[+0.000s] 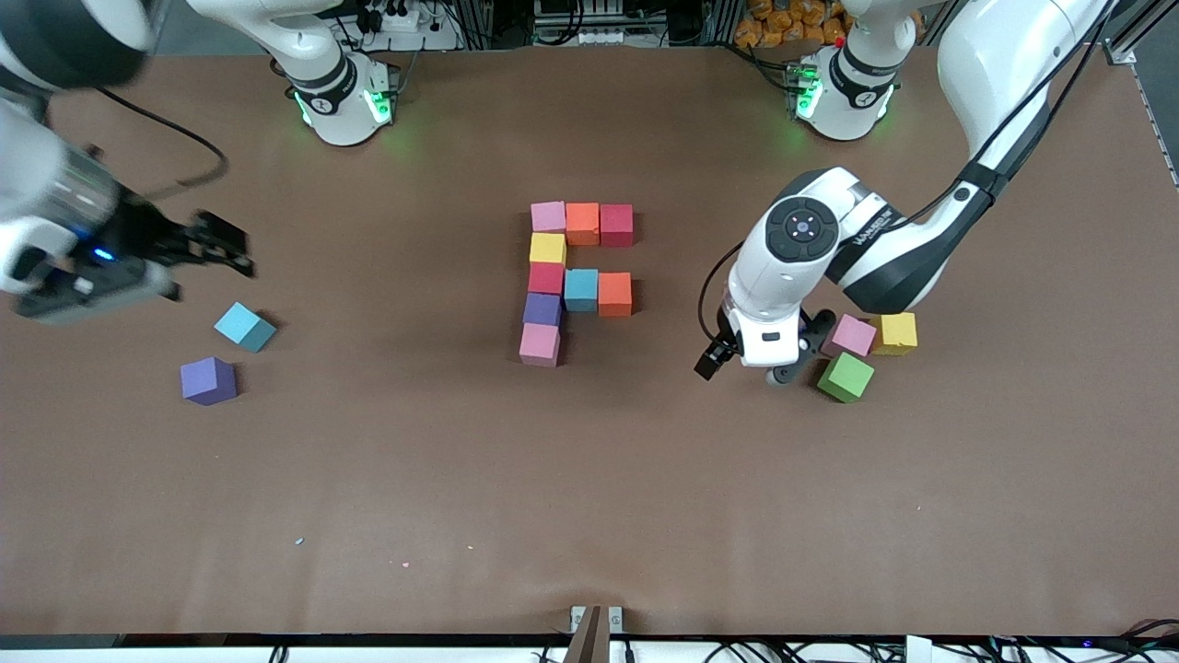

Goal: Arrange 11 blocks into digit 3

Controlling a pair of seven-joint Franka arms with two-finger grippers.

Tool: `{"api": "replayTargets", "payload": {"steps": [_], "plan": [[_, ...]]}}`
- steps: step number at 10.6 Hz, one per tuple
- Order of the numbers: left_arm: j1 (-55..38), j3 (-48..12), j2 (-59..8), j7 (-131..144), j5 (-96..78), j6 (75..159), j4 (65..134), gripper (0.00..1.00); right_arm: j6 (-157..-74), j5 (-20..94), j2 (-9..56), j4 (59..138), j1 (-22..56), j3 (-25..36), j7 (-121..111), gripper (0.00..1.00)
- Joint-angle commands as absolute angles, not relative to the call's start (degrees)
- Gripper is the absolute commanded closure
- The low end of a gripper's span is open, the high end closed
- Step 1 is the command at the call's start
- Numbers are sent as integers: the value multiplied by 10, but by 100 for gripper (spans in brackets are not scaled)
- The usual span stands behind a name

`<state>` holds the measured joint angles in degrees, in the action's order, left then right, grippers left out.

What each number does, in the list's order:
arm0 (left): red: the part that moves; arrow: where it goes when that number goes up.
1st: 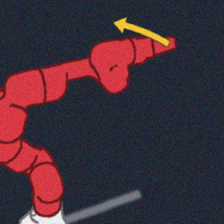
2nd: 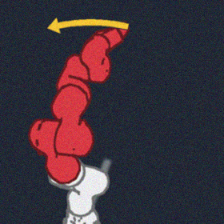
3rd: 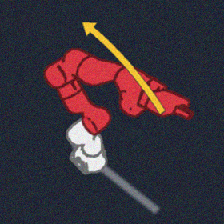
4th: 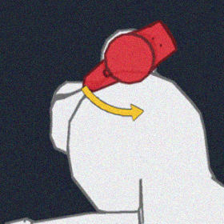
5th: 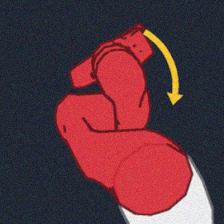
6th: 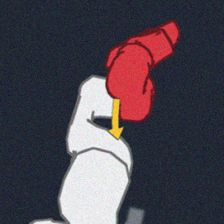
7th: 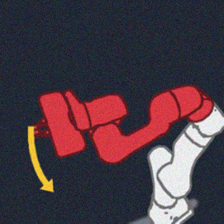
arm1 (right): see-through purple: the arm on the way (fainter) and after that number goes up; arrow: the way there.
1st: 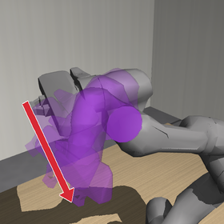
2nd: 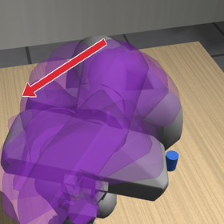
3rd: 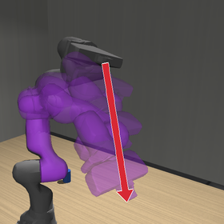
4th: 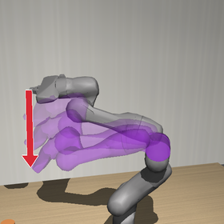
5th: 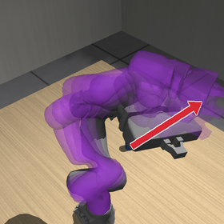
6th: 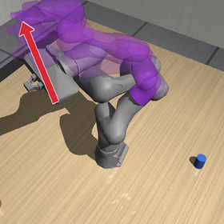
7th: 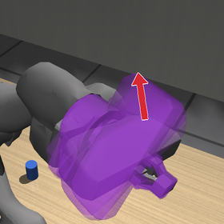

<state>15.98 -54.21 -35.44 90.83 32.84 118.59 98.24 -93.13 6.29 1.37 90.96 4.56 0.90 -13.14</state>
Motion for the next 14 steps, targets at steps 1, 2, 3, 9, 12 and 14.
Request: {"api": "replayTargets", "payload": {"steps": [1, 2, 3, 9, 12, 14], "plan": [[180, -541, -347, 778, 358, 1161, 983, 0, -901, 57, -32, 919, 0, -13, -176, 0], [192, -541, -347, 705, 358, 1150, 983, 0, -895, 56, -47, 923, -10, -13, -191, 0], [206, -541, -347, 635, 358, 1144, 983, 0, -895, 55, -57, 930, -11, -12, -193, 0], [248, -542, -352, 384, 358, 1142, 998, 0, -963, 50, -71, 1010, 15, 1, -147, 0], [265, -536, -354, 269, 365, 1143, 1012, 0, -957, 51, -63, 998, 6, 1, -151, 0], [291, -534, -359, 177, 386, 1143, 1029, 0, -955, 50, -46, 976, 7, 1, -145, 0]]}}
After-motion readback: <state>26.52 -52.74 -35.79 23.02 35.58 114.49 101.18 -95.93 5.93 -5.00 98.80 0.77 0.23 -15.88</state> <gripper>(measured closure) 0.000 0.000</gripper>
